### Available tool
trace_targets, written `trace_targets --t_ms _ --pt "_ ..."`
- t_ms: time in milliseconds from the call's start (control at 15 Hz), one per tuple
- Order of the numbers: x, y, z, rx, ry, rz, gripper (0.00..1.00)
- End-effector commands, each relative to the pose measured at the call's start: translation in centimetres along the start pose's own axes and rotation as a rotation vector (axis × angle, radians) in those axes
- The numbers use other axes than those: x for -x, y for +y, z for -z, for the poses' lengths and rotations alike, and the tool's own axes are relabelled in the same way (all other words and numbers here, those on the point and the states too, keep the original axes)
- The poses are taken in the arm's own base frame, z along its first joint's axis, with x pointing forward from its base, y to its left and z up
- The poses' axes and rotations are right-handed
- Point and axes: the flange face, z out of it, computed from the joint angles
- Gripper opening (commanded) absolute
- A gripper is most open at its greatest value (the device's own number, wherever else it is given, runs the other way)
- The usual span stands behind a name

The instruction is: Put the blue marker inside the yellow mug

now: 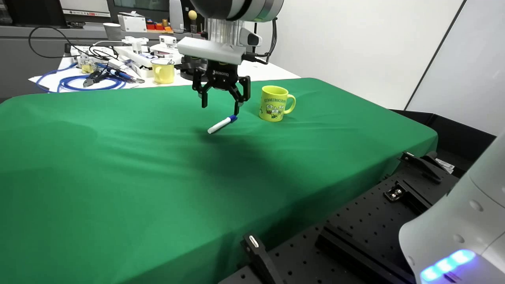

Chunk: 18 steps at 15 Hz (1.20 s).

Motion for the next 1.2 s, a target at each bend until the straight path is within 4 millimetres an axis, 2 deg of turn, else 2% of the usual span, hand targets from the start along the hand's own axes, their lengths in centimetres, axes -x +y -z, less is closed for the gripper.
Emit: trace_targets --t_ms 0,667,733,800,1133 --pt "-0.2 -0.5 -1.4 0.006 0.026 -0.081 1.00" --pt "-0.5 0.0 -4.2 0.053 0.028 -0.159 1.00" --pt "-0.5 0.0 -4.4 0.057 0.028 -0.164 0.76" --pt "-0.5 0.1 -4.6 0.062 0.028 -0.165 0.75" --pt "-0.4 0.0 -5.3 0.068 0.036 -0.164 0.39"
